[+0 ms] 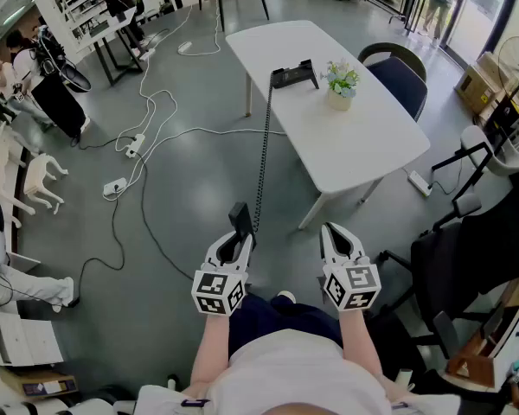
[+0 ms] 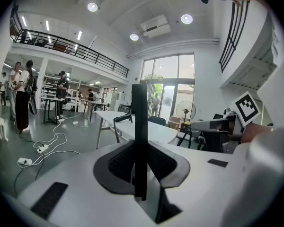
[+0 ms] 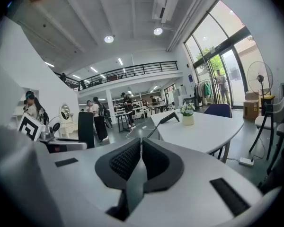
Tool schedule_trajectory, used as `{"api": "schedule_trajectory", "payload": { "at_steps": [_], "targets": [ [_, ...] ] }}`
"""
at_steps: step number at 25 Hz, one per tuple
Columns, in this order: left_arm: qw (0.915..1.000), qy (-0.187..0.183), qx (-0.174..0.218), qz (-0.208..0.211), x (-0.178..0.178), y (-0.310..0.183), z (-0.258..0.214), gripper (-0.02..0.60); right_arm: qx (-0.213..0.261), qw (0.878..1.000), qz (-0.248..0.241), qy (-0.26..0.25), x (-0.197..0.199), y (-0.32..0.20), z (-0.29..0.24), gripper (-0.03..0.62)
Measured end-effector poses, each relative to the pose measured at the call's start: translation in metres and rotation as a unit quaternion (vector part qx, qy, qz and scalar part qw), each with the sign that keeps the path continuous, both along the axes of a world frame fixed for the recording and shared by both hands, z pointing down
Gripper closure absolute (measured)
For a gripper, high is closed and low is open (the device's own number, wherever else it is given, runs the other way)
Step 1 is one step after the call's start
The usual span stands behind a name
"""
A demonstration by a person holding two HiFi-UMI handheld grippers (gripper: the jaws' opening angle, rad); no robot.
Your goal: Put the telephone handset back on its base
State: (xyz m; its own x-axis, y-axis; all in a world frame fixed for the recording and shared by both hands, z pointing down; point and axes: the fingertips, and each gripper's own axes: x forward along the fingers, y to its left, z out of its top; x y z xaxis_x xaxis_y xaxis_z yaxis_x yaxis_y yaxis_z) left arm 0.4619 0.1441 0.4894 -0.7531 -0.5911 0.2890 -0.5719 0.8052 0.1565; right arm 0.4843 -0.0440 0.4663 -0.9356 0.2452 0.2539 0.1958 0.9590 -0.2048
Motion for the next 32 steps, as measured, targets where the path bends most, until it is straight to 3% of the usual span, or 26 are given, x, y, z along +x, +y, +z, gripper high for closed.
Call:
{"api": "schedule_trajectory", "payload": {
  "at_steps": [9,26,32],
  "targets": [
    [1.0,0.008,0.002,0.004,0.004,0.002,0.002,0.498,-0.008,1.0,-0.012,0.007,0.001,0.015,0.007,0.553],
    [0.9999,0.006,0.005,0.006,0.0,-0.017,-0.004,0.497,-0.03,1.0,0.001,0.006,0.002,-0.001,0.008,0.553],
    [0.9999,0.014,-0.002,0.009,-0.023,-0.014,0.003,0.497,-0.035,0.999,0.003,0.015,-0.019,0.001,0.016,0.553]
  ]
}}
